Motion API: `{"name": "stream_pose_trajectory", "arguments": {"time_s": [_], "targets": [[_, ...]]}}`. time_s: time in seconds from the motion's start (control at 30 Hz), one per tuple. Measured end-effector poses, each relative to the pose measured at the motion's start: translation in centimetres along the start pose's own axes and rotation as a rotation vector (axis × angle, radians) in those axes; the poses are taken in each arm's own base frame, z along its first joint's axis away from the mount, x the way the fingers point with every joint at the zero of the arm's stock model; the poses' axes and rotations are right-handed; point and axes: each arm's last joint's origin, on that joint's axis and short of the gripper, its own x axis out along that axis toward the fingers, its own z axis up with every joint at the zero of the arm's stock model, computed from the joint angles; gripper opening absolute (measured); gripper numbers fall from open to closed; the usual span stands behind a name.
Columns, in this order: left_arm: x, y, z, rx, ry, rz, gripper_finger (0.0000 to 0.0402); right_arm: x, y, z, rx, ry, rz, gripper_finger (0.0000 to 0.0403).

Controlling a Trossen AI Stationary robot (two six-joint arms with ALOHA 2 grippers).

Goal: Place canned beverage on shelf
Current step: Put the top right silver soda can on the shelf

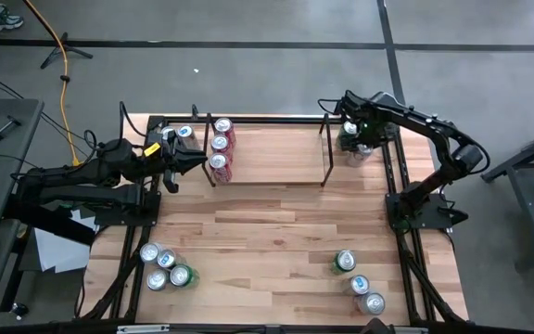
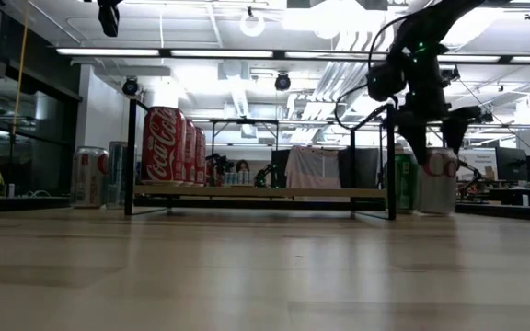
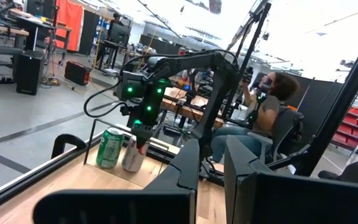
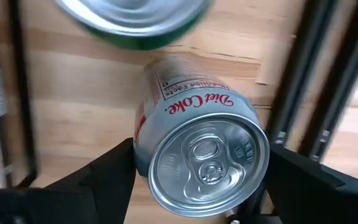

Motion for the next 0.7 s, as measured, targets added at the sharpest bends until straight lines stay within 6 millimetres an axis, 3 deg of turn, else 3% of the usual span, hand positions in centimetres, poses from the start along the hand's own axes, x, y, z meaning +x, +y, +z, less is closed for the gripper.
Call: {"name": "stream_pose_trajectory", "arguments": {"time_s": [0.37, 0.7], "targets": [[0.0, 0.0, 0.0, 0.0, 0.002, -0.001, 0.0, -2.1, 0.0, 0.4, -0.079, -0.036, 0.018, 0.0296], [0.0, 0.0, 0.0, -0.001, 0.002, -0.002, 0.0, -0.2, -0.1, -0.6, -0.048, 0.035, -0.022, 0.0296]]}}
